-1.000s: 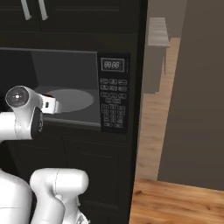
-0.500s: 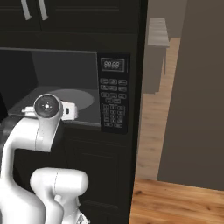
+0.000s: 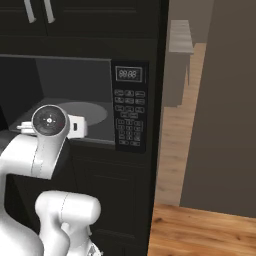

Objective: Pick the cup of tea, navigate to the dining table, and place it on the saucer.

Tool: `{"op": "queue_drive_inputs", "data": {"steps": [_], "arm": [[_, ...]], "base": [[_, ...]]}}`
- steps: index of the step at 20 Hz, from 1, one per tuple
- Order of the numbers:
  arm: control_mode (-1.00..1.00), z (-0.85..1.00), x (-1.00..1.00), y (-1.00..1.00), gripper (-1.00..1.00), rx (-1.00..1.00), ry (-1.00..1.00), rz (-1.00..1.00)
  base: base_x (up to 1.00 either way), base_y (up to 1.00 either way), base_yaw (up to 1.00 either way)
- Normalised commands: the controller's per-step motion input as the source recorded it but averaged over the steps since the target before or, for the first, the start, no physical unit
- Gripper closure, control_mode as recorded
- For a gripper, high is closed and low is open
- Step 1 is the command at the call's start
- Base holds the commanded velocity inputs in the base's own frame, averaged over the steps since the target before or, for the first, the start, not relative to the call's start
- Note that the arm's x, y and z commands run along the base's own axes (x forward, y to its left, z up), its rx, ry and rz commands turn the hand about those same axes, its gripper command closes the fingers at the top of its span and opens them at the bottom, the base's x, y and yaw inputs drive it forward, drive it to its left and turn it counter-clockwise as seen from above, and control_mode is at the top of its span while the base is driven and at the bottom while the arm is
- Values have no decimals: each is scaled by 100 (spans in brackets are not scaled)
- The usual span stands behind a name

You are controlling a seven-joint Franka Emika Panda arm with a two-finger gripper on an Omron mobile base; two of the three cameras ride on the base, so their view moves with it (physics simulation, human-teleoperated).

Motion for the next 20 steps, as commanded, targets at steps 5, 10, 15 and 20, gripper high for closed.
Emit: {"op": "queue_drive_inputs", "data": {"steps": [5, 10, 15, 20], "arm": [[-100, 5, -13, 0, 100, 0, 0, 0], [-100, 0, 0, 0, 100, 0, 1, 0], [100, 0, 0, 0, 100, 0, 0, 0], [100, 0, 0, 0, 100, 0, 0, 0]], "base": [[0, 0, 0], [0, 0, 0], [-4, 0, 0], [-74, 0, -5]]}}
